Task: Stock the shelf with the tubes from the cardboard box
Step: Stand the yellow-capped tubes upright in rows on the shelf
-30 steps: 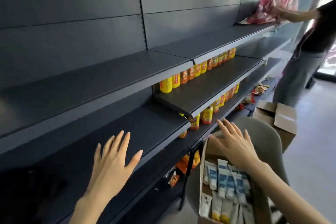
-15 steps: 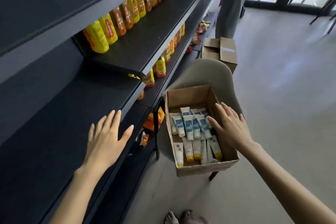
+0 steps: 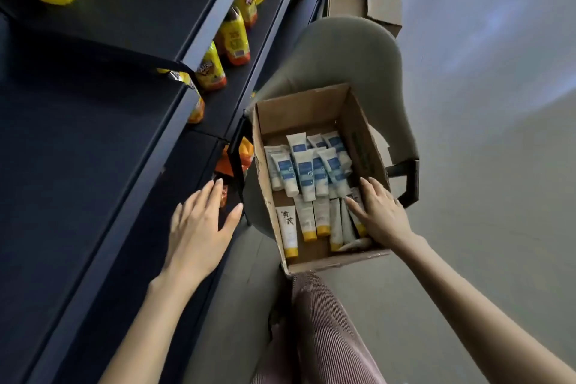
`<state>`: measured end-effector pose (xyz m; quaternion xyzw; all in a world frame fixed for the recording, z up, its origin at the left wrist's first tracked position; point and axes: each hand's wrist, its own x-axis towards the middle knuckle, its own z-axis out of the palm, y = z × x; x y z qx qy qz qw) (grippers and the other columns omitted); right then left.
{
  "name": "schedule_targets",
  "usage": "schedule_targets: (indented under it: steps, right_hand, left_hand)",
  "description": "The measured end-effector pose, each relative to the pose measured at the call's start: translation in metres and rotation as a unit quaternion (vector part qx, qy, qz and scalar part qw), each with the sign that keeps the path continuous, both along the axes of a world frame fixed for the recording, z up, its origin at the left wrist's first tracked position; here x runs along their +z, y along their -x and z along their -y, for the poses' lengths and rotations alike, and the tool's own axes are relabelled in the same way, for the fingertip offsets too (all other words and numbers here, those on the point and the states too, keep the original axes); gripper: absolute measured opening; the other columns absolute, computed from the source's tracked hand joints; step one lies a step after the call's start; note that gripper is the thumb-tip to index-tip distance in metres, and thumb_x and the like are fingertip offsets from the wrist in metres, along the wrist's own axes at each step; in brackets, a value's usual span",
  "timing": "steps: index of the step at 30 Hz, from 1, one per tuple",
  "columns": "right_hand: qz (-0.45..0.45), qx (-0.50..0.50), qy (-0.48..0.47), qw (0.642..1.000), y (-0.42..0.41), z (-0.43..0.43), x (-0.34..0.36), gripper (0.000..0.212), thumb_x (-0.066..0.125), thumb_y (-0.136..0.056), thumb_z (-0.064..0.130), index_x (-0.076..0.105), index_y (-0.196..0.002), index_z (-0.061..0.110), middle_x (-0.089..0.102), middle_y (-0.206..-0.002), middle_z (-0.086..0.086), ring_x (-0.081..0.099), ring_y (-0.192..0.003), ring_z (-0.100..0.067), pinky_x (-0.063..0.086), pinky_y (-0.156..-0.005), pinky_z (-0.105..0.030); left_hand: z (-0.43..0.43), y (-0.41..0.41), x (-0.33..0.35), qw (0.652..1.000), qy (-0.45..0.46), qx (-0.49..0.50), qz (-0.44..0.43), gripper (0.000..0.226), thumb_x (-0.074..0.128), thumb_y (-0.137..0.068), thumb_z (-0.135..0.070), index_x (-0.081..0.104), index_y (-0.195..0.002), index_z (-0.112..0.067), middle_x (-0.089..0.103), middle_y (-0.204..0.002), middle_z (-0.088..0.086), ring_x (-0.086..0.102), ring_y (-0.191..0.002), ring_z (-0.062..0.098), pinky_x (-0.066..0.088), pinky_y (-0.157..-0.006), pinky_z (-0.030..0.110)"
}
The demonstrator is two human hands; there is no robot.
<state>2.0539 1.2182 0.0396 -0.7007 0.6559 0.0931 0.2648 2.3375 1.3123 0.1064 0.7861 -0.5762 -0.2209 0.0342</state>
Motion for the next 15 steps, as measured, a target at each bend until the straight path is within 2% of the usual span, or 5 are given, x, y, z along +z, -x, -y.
schedule_targets:
  steps: [3, 6, 10, 15]
  right_hand:
    - [0.016, 0.014, -0.053, 0.998, -0.019, 0.006, -0.034, 0.073, 0.035, -0.093, 0.058, 0.019, -0.15, 0.015, 0.02, -0.157, -0.009, 0.026, -0.141, -0.028, 0.029, -0.111, -0.048]
    - [0.034, 0.011, -0.151, 0.988, -0.044, 0.0, -0.075, 0.076, 0.039, -0.093, 0.058, 0.017, -0.149, 0.012, 0.024, -0.154, -0.012, 0.032, -0.137, -0.032, 0.034, -0.107, -0.046]
    - [0.076, 0.011, -0.279, 0.957, -0.074, -0.026, -0.127, 0.073, 0.047, -0.094, 0.049, 0.02, -0.147, 0.008, 0.026, -0.151, -0.018, 0.032, -0.137, -0.034, 0.031, -0.111, -0.042]
    - [0.124, -0.091, -0.336, 0.929, -0.1, -0.048, -0.176, 0.057, 0.052, -0.093, 0.034, 0.035, -0.138, 0.003, 0.045, -0.14, -0.018, 0.045, -0.127, -0.032, 0.038, -0.105, -0.036]
  left_hand:
    - [0.014, 0.007, -0.02, 1.0, -0.011, -0.011, -0.015, 0.063, 0.028, -0.096, -0.05, 0.016, -0.15, -0.02, 0.02, -0.157, -0.002, 0.016, -0.144, 0.014, 0.012, -0.116, 0.036]
    - [0.021, 0.013, -0.042, 0.999, -0.012, -0.02, -0.027, 0.062, 0.025, -0.097, -0.052, 0.016, -0.15, -0.022, 0.021, -0.156, -0.004, 0.016, -0.143, 0.013, 0.013, -0.117, 0.035]
    - [0.02, 0.017, -0.071, 0.999, -0.019, -0.021, -0.04, 0.063, 0.026, -0.096, -0.053, 0.013, -0.15, -0.024, 0.019, -0.157, -0.004, 0.015, -0.144, 0.013, 0.014, -0.117, 0.037]
    - [0.008, 0.025, -0.099, 0.997, -0.038, -0.031, -0.054, 0.074, 0.012, -0.086, -0.064, 0.011, -0.15, -0.026, 0.015, -0.158, -0.004, 0.015, -0.144, 0.013, 0.012, -0.116, 0.034]
